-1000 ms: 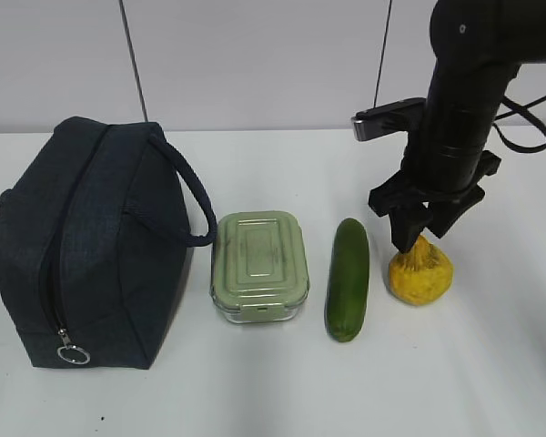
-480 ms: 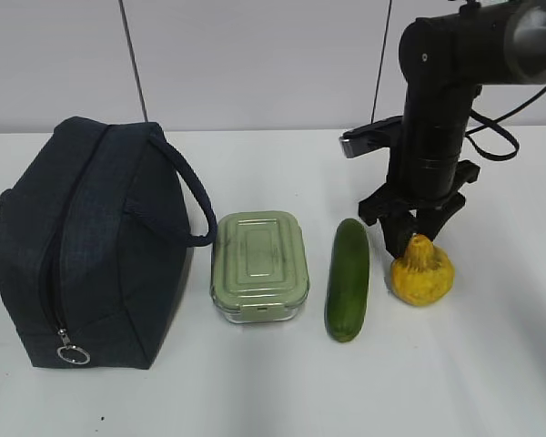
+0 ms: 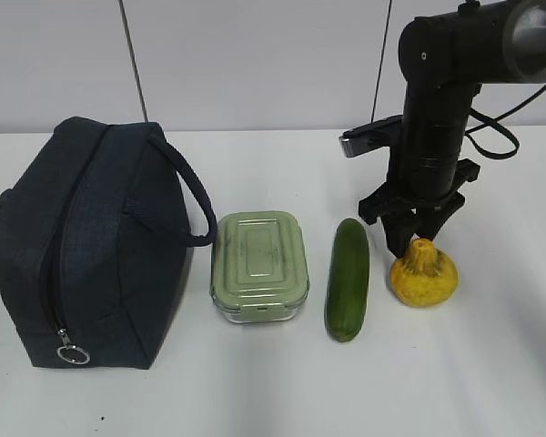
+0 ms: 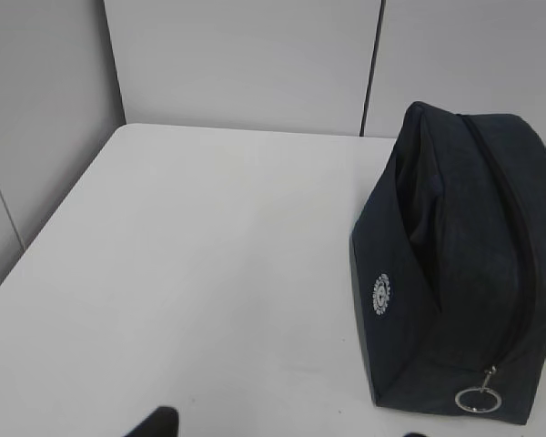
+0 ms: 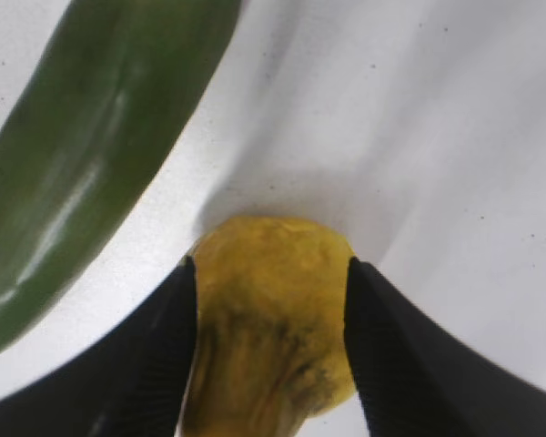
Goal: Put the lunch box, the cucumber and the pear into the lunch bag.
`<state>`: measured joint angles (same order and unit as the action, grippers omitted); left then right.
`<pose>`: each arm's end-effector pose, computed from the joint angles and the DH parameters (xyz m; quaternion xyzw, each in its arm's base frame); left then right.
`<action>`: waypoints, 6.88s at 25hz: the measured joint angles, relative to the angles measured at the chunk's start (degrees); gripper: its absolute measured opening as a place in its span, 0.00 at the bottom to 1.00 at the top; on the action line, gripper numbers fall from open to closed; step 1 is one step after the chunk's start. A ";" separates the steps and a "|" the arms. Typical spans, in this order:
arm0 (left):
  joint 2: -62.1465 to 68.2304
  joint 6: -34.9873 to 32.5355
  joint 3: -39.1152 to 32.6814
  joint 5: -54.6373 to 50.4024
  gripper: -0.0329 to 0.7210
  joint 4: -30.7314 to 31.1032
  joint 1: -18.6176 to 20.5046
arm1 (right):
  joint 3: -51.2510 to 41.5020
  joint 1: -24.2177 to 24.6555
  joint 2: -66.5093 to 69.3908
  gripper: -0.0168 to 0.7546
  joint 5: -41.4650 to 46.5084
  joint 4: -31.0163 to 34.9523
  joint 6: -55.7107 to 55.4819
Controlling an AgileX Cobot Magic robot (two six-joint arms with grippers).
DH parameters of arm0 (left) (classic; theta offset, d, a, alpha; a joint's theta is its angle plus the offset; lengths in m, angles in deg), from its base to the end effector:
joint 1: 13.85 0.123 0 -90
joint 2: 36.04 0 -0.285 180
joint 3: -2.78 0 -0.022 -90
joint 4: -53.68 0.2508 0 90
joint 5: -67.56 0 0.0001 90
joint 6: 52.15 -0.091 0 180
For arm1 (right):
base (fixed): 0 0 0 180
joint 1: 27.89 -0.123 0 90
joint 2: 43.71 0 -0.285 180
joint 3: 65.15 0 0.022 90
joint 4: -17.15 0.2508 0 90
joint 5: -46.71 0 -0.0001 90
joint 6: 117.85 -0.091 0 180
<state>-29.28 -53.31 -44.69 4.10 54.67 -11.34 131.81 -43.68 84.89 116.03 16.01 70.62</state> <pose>-0.0119 0.0009 0.2786 -0.0108 0.8557 0.0252 0.5168 0.4021 0.1120 0.1827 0.2136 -0.9768 0.0098 0.0078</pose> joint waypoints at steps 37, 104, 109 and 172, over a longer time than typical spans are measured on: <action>0.00 0.00 0.00 0.00 0.62 0.00 0.00 | 0.09 0.00 0.00 0.57 0.11 -0.63 -1.49; 47.76 -23.85 0.57 27.64 0.62 -42.69 0.03 | 4.67 0.00 -7.76 0.33 0.66 4.78 -1.81; 56.85 -29.93 0.74 28.76 0.62 -48.27 0.03 | 8.76 0.00 -7.76 0.33 0.89 9.73 -1.11; 70.02 -44.99 4.43 25.34 0.02 -70.42 0.03 | 17.71 -10.83 1.61 0.64 -21.83 50.06 27.47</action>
<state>40.74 -98.29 -40.26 29.44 -15.76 -11.31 149.52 -54.51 86.50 94.20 66.07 98.09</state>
